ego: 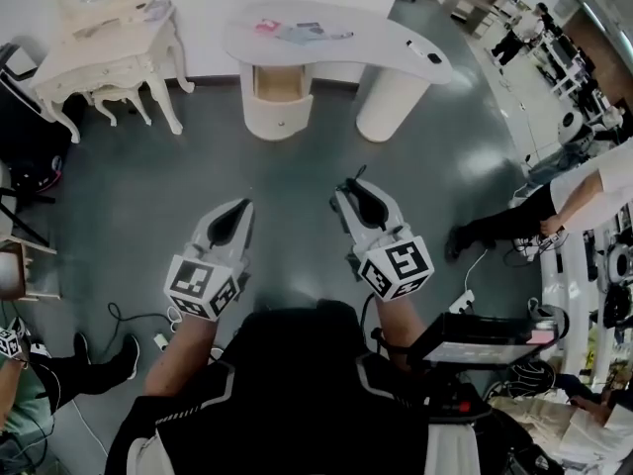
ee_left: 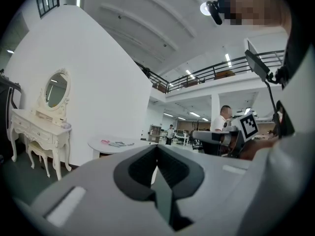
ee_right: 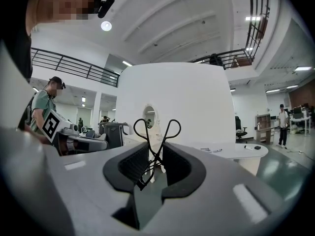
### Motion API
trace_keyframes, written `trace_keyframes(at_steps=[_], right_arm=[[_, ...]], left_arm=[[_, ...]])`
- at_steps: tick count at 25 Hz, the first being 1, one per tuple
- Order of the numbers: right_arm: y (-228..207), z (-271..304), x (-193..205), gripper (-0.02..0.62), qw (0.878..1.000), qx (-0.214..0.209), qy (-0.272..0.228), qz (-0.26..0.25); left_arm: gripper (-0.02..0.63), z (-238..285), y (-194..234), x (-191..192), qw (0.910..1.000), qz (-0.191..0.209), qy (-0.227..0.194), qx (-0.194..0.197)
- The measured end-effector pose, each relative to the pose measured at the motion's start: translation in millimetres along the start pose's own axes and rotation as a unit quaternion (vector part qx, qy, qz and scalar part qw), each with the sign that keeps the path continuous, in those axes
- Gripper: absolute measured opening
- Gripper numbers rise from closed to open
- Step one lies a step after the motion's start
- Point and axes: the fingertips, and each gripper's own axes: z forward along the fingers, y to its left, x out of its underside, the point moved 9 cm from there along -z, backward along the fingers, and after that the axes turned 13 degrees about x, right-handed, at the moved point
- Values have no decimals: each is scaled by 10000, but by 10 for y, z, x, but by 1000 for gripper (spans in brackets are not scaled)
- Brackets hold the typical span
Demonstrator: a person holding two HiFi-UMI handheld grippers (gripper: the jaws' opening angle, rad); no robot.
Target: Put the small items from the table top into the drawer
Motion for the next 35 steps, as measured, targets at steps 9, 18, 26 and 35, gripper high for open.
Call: trace_keyframes(at_steps=[9, 18, 26, 35], right_arm=[[12, 285, 61, 89, 10000, -21, 76, -43], [-583, 940, 32, 89, 9998, -170, -11, 94], [-1261, 1577, -120, 89, 9985, -431, -254, 240], [-1774, 2127, -167, 89, 9953, -896, -228, 303]], left_arm=[[0, 205, 306, 8, 9999, 3, 39, 150], [0, 874, 645, -117, 9998, 63, 172, -56], [0, 1720, 920, -362, 9996, 264, 102, -24], [0, 2388, 1203, -412, 9994, 117, 299, -114]])
